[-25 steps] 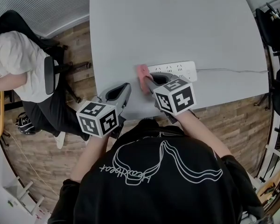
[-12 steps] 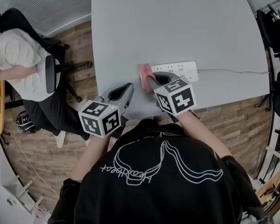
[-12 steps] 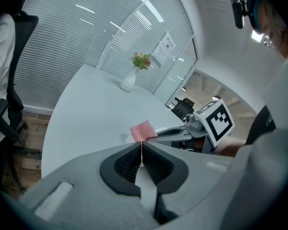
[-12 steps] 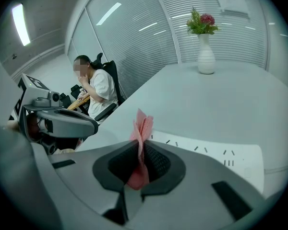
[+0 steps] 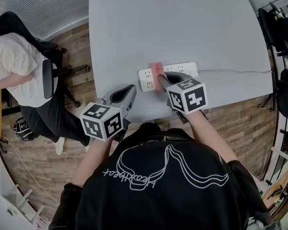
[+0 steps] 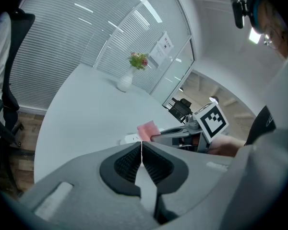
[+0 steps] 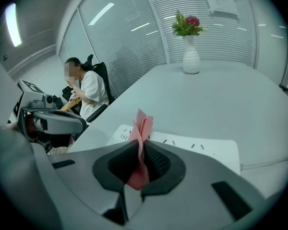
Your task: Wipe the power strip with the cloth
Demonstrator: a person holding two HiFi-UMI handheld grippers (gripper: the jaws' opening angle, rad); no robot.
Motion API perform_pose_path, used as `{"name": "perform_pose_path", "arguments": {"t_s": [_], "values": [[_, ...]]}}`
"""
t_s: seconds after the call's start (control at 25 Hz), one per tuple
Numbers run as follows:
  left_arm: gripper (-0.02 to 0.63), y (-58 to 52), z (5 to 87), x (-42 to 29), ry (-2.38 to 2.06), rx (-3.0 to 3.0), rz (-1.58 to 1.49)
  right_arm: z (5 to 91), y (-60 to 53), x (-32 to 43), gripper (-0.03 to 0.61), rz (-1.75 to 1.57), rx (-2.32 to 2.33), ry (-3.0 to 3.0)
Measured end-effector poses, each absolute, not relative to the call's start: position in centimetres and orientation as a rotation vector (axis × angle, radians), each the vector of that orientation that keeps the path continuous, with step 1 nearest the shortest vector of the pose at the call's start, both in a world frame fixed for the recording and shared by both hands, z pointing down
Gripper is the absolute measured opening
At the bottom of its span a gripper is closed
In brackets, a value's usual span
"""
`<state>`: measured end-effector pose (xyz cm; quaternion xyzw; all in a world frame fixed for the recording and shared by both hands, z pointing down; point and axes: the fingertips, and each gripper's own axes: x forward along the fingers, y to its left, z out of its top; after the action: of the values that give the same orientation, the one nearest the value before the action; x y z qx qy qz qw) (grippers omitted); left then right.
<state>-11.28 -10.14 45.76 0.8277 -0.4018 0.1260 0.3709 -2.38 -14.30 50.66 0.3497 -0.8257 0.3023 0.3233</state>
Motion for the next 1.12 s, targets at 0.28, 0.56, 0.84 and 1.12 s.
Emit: {"name": "perform_pose_path", "arguments": {"t_s": [0.28,0.56,0.84,1.12], "values": [[0.015,-10.4,45.3,-10.7,-1.029,2.135,0.322,50.6,-14.8,0.4,0.038,0.79,0.966,-2.143],[0.015,-10.9,45.3,-10.6,-1.026,2.144,0.33,50.5,-15.5,3.2,0.038,0.82,1.043,-2.129],[0.015,-11.4,45.5,-10.4,-1.013,2.148,0.338,50.7,-16.1,6.5,0.038,0.819,1.117,-2.089],[0.015,-11.6,45.3,-9.6,-1.011,2.153,0.341,50.6,-16.4,9.8,0.038,0.788,1.176,-2.051]]}}
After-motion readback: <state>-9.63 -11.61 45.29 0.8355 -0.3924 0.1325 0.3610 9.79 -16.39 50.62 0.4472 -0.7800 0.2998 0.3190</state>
